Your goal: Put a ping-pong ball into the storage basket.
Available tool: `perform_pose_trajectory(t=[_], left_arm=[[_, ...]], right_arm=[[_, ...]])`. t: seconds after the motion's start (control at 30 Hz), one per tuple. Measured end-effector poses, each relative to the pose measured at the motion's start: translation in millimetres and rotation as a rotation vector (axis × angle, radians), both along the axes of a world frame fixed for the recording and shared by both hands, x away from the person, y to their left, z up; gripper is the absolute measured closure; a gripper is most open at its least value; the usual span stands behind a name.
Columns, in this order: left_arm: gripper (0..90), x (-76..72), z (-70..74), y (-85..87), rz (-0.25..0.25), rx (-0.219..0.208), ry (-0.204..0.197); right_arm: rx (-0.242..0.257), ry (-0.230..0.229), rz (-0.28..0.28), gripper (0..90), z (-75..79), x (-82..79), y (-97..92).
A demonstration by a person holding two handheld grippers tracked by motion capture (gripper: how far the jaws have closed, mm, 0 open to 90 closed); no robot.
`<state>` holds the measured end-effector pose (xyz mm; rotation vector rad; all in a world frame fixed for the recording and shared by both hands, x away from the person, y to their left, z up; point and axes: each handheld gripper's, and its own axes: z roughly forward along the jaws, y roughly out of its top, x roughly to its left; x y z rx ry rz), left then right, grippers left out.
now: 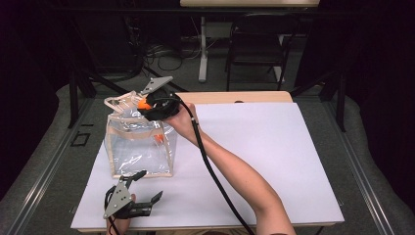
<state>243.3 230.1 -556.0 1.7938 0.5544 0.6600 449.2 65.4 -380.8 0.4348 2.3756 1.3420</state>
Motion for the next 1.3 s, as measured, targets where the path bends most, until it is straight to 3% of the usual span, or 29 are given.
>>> perform_pose_trajectory(t=[0.8,1.3], left_arm=[[15.7,-0.2,0.3,-0.4,-0.002,0.004,-0.001],[15.7,-0.2,0.3,-0.4,-0.002,0.004,-0.001]], right_arm=[[-0.013,0.019,-0.009,50.6,-6.5,1.6,10.9],[-0.03,0.056,-0.028,49.4,-8.4,5.4,13.9]])
